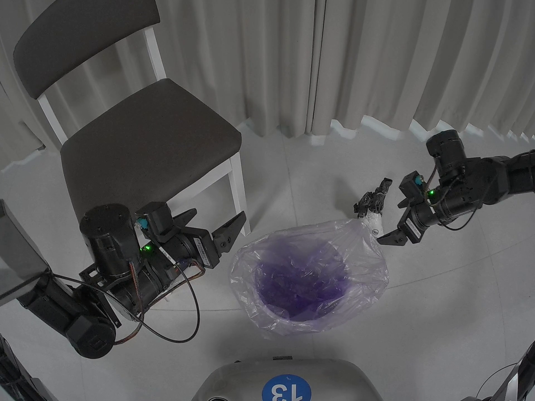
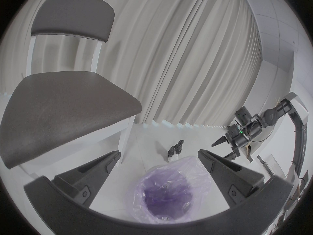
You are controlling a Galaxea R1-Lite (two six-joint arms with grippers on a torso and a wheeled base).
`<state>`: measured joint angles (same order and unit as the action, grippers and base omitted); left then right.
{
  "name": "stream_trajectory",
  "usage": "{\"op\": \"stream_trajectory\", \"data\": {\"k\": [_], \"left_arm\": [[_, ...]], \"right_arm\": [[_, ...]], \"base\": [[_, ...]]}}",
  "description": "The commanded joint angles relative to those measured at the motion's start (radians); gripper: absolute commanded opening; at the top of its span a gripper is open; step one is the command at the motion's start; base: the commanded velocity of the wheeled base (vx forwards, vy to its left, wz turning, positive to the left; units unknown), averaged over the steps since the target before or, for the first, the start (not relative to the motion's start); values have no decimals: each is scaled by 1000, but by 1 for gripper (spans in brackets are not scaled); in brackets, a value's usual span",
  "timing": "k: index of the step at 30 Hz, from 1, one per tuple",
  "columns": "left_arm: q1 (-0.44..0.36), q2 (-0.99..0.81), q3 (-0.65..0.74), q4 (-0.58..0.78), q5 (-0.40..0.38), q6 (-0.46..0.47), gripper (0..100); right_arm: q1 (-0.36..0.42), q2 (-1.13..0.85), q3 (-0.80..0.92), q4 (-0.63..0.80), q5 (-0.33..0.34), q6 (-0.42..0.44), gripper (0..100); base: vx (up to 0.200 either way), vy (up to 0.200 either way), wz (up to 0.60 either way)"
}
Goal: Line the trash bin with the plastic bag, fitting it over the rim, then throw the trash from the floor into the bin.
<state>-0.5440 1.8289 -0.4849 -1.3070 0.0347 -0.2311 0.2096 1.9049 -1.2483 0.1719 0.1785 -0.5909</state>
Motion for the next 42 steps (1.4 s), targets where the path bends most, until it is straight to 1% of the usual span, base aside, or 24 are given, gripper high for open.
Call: {"op": "stream_trajectory", "data": {"k": [1, 4, 5, 6, 8, 10, 11, 12, 13, 14, 15, 16, 18, 19, 20, 22, 24, 25, 26, 28, 30, 31, 36, 42], "left_arm": [[-20, 41, 12, -35, 2, 4, 100], [-39, 47, 20, -28, -2, 3, 100], [-42, 49, 20, -24, -2, 3, 100], [-57, 61, 15, 8, -1, -4, 100], [-60, 69, 9, 29, 2, -5, 100], [-59, 81, -14, 106, 2, -10, 100], [-56, 89, -50, 164, 2, -10, 100], [-56, 89, -50, 164, 2, -10, 100], [-50, 93, -136, 293, 2, -10, 100], [-43, 89, -184, 368, 1, -8, 100], [-40, 85, -210, 408, 1, -8, 100], [-30, 78, -297, 563, -1, -7, 100], [-27, 82, -391, 721, 1, -7, 100], [-27, 84, -405, 741, 2, -7, 100], [-20, 99, -466, 830, 5, -1, 100], [-13, 133, -523, 882, 7, 7, 100], [-13, 133, -523, 882, 7, 7, 100], [-10, 191, -557, 888, 8, 65, 100], [-5, 211, -563, 888, 13, 93, 100], [-7, 231, -570, 887, 25, 118, 100], [-7, 233, -572, 887, 27, 119, 100], [-11, 247, -590, 896, 37, 127, 100], [-2, 271, -612, 899, 48, 188, 100], [7, 274, -623, 901, 51, 211, 100]], "right_arm": [[-41, -159, 168, -95, 1, 57, 100], [-59, -182, 214, -126, 4, 120, 100], [-59, -182, 217, -127, 6, 126, 100], [-61, -184, 250, -129, 15, 160, 100], [-61, -185, 265, -132, 24, 178, 100], [-52, -191, 306, -167, 36, 256, 100], [-44, -190, 326, -201, 36, 309, 100], [-44, -190, 326, -201, 36, 309, 100], [-16, -188, 354, -262, 35, 407, 100], [-2, -184, 366, -288, 35, 453, 100], [5, -182, 371, -302, 33, 476, 100], [27, -178, 391, -341, 26, 543, 100], [36, -175, 417, -379, 24, 582, 100], [36, -173, 421, -384, 24, 585, 100], [36, -173, 449, -410, 26, 588, 100], [36, -173, 484, -443, 27, 591, 100], [36, -173, 484, -443, 27, 591, 100], [33, -164, 535, -506, 27, 582, 100], [33, -153, 556, -537, 27, 579, 100], [33, -127, 589, -595, 27, 569, 100], [33, -122, 593, -604, 26, 566, 100], [31, -70, 633, -692, 26, 548, 100], [19, 43, 667, -865, 22, 505, 100], [14, 125, 652, -896, 22, 476, 100]], "base": [[0, 0, 0], [0, 0, 0], [0, 0, 0], [0, 0, 0], [0, 0, 0], [0, 0, 0], [0, 0, 0], [0, 0, 0], [0, 0, 0], [0, 0, 0], [0, 0, 0], [0, 0, 0], [0, 0, 0], [0, 0, 0], [0, 0, 0], [0, 0, 0], [0, 0, 0], [0, 0, 0], [0, 0, 0], [0, 0, 0], [0, 0, 0], [0, 0, 0], [0, 0, 0], [0, 0, 0]]}}
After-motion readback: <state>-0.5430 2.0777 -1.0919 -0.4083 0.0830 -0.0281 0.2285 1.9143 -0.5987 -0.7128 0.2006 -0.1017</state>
